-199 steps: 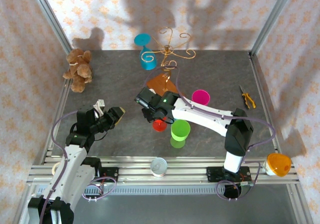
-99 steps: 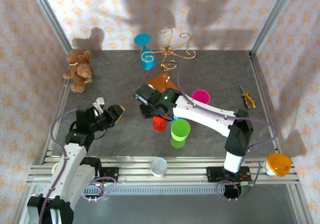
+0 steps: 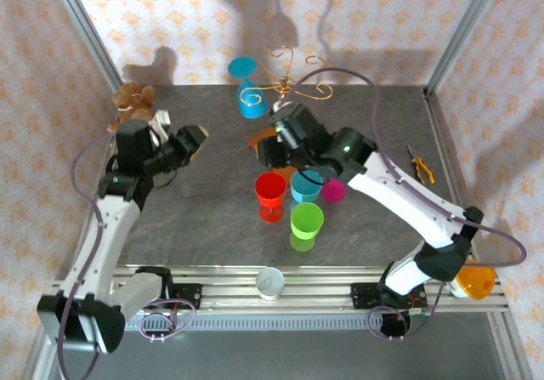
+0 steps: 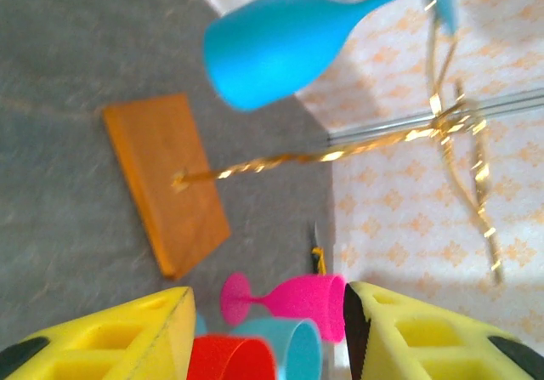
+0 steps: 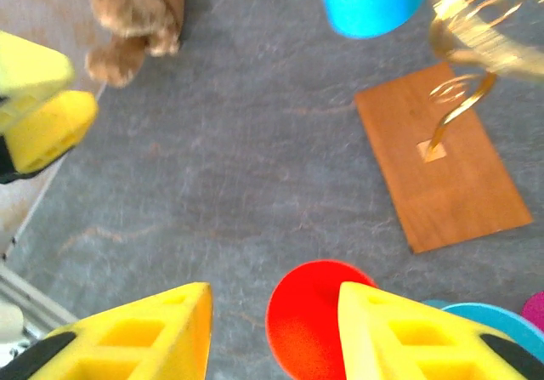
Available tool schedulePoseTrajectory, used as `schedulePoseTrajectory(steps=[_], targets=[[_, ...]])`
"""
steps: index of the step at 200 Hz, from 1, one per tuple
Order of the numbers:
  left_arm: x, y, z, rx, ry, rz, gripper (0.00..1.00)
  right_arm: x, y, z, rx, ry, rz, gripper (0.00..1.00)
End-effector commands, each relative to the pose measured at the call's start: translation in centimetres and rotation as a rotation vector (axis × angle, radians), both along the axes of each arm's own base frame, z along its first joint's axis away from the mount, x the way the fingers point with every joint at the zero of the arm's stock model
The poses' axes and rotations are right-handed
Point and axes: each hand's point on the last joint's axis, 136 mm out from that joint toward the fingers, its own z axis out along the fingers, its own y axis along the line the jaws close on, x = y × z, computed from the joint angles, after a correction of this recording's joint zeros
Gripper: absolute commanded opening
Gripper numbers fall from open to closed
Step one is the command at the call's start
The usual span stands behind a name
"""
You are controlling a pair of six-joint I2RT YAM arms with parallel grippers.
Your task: Take the wine glass off the wine glass rack
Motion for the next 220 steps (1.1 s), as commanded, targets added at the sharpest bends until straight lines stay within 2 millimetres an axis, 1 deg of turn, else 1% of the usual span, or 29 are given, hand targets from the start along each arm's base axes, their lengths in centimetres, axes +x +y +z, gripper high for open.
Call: schedulePoseTrajectory(steps=[1,20,31,33,45,62,73,82,98,110,125,139,153,181,198,220], targets=[[3.2,0.5,2.7,0.049,-0.040,0.008,0.50,1.2,-1.4,2.7,0.106,-0.008,-0.039,0.44],[6.8,0.5,4.2,0.045,-0.056,0.004,0.55,2.6,-2.6,3.9,0.182,0.005,-0.066,0.44],[8.9,0.5,4.6,0.030,-0.053,0.015,0.56,3.2,-3.2,4.5,0.210,-0.003,-0.077,0.45],[9.3,0.5,4.9,0.026,-0.063,0.017,0.57,3.3,-3.3,4.7,0.214,-0.007,-0.081,0.45],[11.7,0.3,5.6,-0.011,-0.082,0.020,0.58,4.1,-4.0,5.1,0.222,-0.024,-0.099,0.46],[14.7,-0.3,6.1,-0.064,-0.093,0.004,0.58,4.8,-4.7,5.9,0.234,-0.038,-0.121,0.46],[16.2,-0.7,6.7,-0.091,-0.106,-0.014,0.60,5.3,-5.0,6.1,0.237,-0.040,-0.130,0.46],[17.4,-1.1,6.8,-0.108,-0.109,-0.032,0.61,5.6,-5.3,6.2,0.238,-0.040,-0.139,0.46],[18.8,-1.2,6.7,-0.123,-0.108,-0.029,0.61,6.1,-5.5,6.3,0.242,-0.040,-0.141,0.46],[19.5,-1.2,7.0,-0.143,-0.127,-0.026,0.60,6.4,-5.6,6.3,0.241,-0.039,-0.145,0.46],[19.9,-1.4,7.2,-0.164,-0.144,-0.025,0.59,6.7,-5.6,6.2,0.236,-0.037,-0.150,0.46],[19.8,-1.5,7.1,-0.171,-0.149,-0.023,0.58,6.8,-5.5,6.1,0.235,-0.034,-0.146,0.46],[19.6,-1.7,7.3,-0.188,-0.163,-0.026,0.55,7.0,-5.4,5.9,0.234,-0.033,-0.146,0.46],[19.0,-3.2,7.8,-0.208,-0.189,-0.073,0.52,7.0,-5.3,5.8,0.234,-0.027,-0.140,0.46],[18.8,-4.2,7.3,-0.206,-0.177,-0.090,0.52,7.0,-5.1,5.5,0.237,-0.022,-0.140,0.46],[18.9,-4.5,6.5,-0.226,-0.161,-0.093,0.49,7.0,-5.1,5.1,0.241,-0.013,-0.143,0.46]])
